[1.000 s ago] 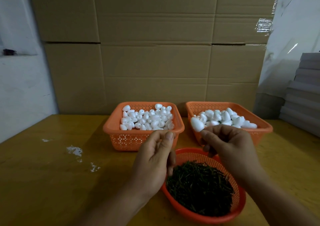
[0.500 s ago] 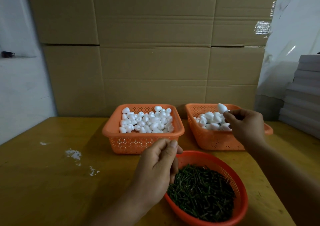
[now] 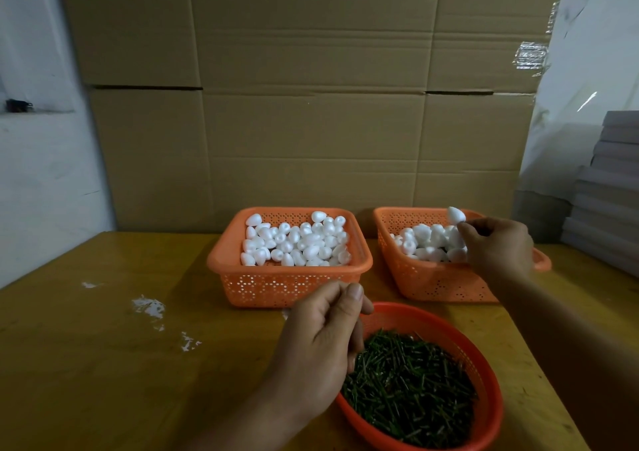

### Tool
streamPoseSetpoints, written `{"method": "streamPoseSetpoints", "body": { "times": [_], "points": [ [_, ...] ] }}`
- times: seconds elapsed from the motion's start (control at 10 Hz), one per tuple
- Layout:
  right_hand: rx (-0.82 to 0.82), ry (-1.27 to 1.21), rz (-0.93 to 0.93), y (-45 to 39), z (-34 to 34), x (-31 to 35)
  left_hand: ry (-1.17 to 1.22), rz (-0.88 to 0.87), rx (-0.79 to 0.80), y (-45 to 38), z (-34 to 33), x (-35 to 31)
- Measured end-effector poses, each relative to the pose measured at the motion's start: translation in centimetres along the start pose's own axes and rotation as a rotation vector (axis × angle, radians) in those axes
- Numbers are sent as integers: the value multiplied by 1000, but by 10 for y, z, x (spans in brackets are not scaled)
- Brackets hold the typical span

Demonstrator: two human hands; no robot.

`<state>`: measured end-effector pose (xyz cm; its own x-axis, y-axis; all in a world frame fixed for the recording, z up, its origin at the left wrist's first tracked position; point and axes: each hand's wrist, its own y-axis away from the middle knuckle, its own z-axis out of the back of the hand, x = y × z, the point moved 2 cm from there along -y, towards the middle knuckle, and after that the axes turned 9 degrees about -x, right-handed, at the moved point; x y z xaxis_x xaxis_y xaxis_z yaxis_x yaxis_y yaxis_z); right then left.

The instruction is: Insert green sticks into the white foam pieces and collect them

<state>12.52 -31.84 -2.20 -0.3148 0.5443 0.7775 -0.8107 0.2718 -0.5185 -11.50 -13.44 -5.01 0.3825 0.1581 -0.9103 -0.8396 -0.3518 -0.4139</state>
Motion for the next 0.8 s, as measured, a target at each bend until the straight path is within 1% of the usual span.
{"method": "streamPoseSetpoints", "body": {
  "times": [0.2,0.3,0.7,0.8],
  "points": [
    [20,148,-13,-8,-4,2,0,-8,0,0,0,0],
    [38,184,-13,-13,-5,2,0,-9,2,0,-1,0],
    [81,260,-64,-26,-11,-5,23,-10,3,-1,-1,1],
    [51,261,-38,-22,-9,-4,33,3,-4,-1,-1,1]
  ]
}}
